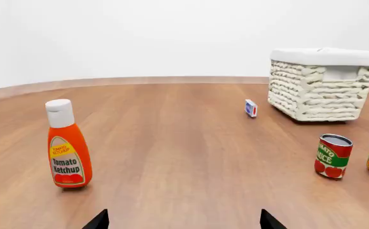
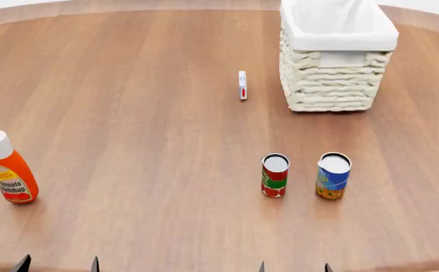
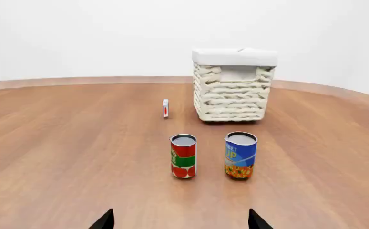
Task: Pick up the alphabet soup and the cream cheese box, and put them in the basket.
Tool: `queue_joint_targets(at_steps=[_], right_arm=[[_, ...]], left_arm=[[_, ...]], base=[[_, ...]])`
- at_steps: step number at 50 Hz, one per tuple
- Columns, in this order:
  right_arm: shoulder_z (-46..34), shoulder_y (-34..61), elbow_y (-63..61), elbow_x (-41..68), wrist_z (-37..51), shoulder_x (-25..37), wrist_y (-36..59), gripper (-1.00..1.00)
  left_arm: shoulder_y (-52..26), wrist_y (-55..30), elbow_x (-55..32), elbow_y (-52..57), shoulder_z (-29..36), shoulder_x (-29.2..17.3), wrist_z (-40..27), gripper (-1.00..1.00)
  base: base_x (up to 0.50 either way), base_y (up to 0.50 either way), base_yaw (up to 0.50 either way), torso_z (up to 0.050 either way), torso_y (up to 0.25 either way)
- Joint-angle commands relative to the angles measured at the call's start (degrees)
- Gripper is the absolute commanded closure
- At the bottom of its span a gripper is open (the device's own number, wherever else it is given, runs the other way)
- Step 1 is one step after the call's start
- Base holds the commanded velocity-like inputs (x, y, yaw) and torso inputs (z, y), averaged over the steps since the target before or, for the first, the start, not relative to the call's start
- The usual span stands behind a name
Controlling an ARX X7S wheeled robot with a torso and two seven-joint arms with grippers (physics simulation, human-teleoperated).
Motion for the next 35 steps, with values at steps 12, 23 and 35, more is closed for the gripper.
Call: queue_joint_targets(at_steps=[12, 23, 35], right_arm=[[-3.2, 0.4, -0.1, 2.1, 4.8, 2.4, 1.7, -1.0], [-5.3, 0.4, -0.5, 1.8, 6.6, 3.5, 2.5, -1.0], [-5.8, 0.4, -1.6, 3.7, 8.1, 3.8, 3.4, -1.0]], left_arm=[[-0.3, 0.8, -2.4, -0.6, 3.0, -2.7, -3.5, -1.0], [-0.3, 1.3, -3.0, -0.7, 4.3, -3.7, -5.0, -1.0], [0.0, 1.0, -3.2, 0.0, 5.6, -4.5, -6.3, -1.0]], base=[[0.0, 0.0, 0.0, 0.0, 0.0], [0.0, 0.49, 0.0, 0.0, 0.0], [0.0, 0.11, 0.0, 0.0, 0.0]])
